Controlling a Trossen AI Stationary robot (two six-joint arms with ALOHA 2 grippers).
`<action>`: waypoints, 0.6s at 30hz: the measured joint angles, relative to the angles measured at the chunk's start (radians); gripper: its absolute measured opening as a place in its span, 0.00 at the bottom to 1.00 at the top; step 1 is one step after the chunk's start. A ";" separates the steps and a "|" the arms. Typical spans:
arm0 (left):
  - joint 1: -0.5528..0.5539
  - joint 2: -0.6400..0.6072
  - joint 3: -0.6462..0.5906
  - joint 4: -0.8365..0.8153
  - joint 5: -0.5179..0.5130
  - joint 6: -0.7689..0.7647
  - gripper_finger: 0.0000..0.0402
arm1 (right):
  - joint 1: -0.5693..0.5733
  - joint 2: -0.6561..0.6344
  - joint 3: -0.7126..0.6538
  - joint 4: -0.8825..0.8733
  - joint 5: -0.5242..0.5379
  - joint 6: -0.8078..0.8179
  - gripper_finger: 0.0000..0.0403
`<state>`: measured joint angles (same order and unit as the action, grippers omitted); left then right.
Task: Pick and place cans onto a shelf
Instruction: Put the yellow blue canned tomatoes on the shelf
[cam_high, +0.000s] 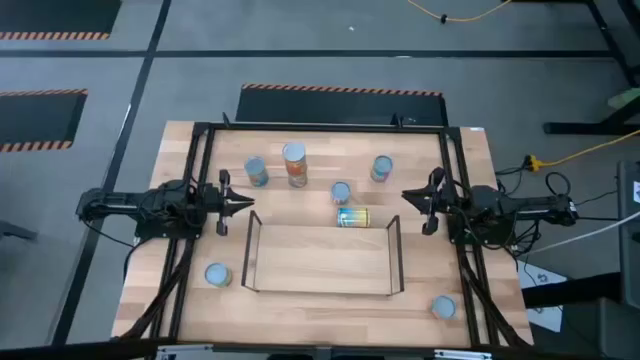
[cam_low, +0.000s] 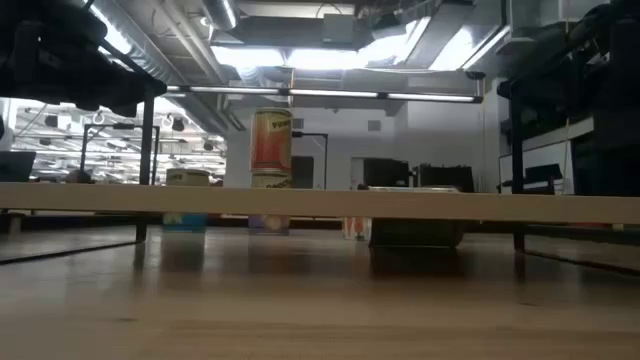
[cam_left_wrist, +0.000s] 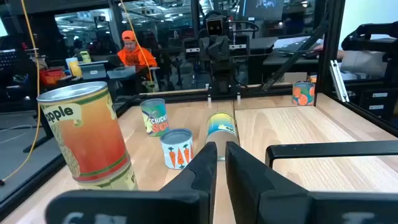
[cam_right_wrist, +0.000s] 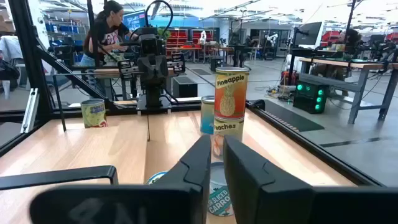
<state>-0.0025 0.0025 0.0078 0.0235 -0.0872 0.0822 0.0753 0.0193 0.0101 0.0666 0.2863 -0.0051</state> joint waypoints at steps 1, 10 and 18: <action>0.000 0.000 0.000 0.000 0.000 0.000 0.07 | 0.000 0.000 0.000 0.000 0.000 0.000 0.12; 0.000 0.000 0.000 0.000 0.000 0.000 0.04 | 0.000 0.000 0.000 0.000 0.000 0.000 0.12; 0.000 0.000 0.000 0.000 0.000 0.000 0.02 | 0.000 0.000 0.000 0.000 0.000 0.000 0.12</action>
<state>-0.0025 0.0025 0.0074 0.0238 -0.0875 0.0822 0.0750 0.0193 0.0101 0.0666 0.2863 -0.0051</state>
